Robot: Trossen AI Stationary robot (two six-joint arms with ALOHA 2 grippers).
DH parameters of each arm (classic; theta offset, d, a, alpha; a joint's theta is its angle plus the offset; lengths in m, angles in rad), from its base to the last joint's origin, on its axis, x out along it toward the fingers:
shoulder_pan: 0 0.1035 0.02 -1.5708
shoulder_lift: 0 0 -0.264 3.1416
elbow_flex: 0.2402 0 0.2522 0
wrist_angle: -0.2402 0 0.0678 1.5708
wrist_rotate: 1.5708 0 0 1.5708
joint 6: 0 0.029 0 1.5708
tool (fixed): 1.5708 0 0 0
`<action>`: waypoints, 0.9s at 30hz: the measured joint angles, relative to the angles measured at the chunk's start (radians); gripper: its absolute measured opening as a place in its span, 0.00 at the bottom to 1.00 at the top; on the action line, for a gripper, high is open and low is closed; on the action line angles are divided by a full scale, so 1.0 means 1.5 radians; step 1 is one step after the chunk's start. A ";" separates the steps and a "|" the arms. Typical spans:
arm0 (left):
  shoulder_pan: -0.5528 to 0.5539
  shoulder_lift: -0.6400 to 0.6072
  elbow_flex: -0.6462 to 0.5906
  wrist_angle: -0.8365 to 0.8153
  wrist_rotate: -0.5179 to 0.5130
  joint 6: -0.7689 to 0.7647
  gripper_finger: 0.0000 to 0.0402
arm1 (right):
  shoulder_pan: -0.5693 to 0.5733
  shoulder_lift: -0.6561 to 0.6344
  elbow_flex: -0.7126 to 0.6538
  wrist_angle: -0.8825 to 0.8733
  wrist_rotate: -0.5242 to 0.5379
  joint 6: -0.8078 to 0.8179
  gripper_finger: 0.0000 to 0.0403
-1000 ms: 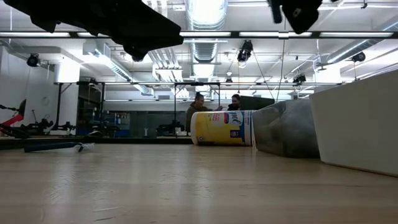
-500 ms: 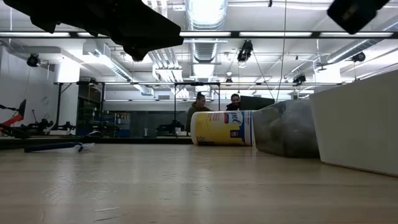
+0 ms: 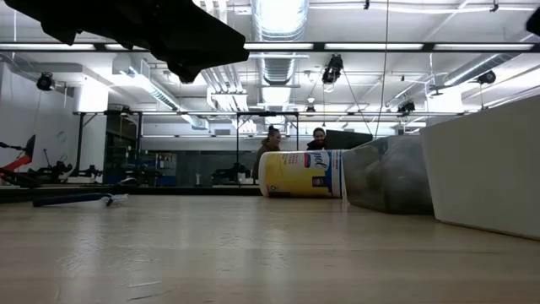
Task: Pick & Place Travel size toiletries
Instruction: Put the bottom razor into the bottom black bin
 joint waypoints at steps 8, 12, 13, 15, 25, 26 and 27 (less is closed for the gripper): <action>0.001 0.000 0.000 0.000 0.000 0.000 0.41 | 0.098 0.000 -0.006 -0.008 0.002 0.139 0.08; 0.001 0.000 0.000 0.000 0.000 0.000 0.41 | 0.142 0.000 -0.007 -0.028 0.002 0.257 0.08; 0.001 0.000 0.001 0.000 0.000 0.000 0.41 | 0.152 0.000 -0.007 -0.034 0.003 0.287 0.08; 0.001 0.000 0.001 0.000 0.000 0.000 0.41 | 0.173 0.000 -0.008 -0.045 0.006 0.341 0.08; 0.001 0.000 0.001 -0.001 0.000 0.000 0.41 | 0.237 0.021 -0.019 -0.089 0.007 0.549 0.08; 0.001 0.000 0.001 -0.001 0.000 0.000 0.41 | 0.241 0.025 -0.022 -0.090 0.007 0.564 0.08; 0.001 0.000 0.001 -0.001 0.000 0.000 0.41 | 0.246 0.028 -0.024 -0.090 0.007 0.579 0.08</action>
